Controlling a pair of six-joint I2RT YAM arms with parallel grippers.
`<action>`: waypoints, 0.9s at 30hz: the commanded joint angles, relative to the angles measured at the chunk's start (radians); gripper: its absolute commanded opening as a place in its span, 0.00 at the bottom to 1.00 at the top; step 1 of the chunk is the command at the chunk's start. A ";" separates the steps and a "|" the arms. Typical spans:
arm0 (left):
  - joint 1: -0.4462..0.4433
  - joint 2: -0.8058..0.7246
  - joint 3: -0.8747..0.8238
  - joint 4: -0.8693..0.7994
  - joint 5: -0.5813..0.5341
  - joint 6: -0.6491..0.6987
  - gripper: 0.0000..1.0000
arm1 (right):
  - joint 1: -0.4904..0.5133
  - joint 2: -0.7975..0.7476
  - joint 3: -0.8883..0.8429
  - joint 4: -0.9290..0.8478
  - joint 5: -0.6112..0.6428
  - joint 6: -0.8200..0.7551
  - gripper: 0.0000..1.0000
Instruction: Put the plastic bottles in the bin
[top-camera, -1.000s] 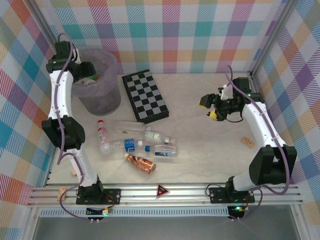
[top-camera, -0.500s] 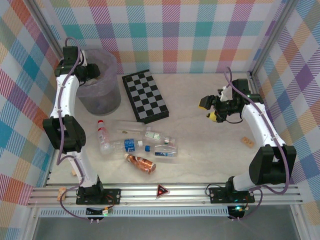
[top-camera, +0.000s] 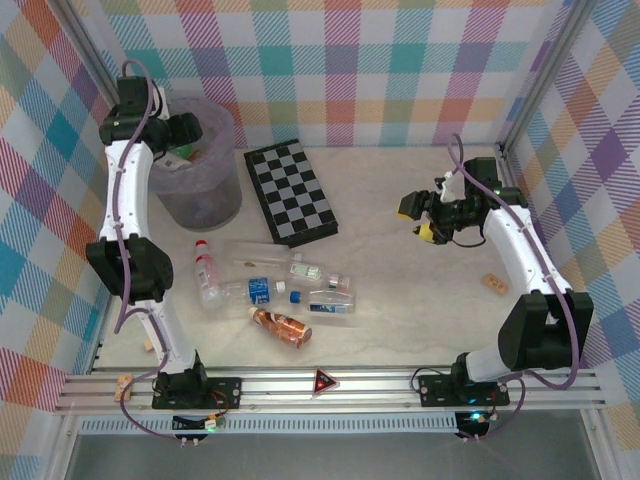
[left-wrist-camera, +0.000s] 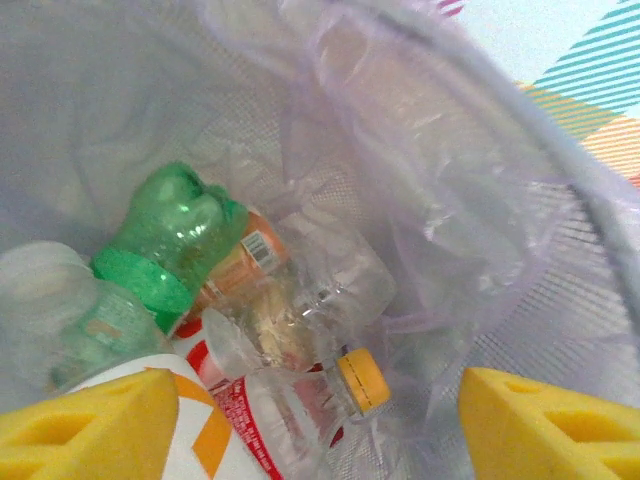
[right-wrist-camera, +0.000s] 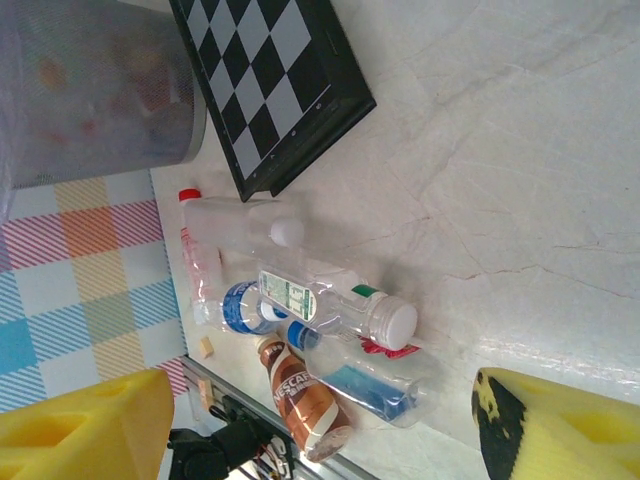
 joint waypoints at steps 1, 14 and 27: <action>-0.005 -0.046 0.043 -0.075 -0.025 0.033 0.79 | 0.027 -0.055 0.030 -0.042 0.029 -0.099 0.79; -0.302 -0.339 -0.040 -0.306 -0.416 0.133 0.91 | 0.061 -0.042 0.037 -0.025 0.147 -0.146 0.79; -0.577 -0.730 -0.923 -0.180 -0.202 -0.366 0.90 | 0.061 0.104 0.147 -0.005 0.109 -0.124 0.79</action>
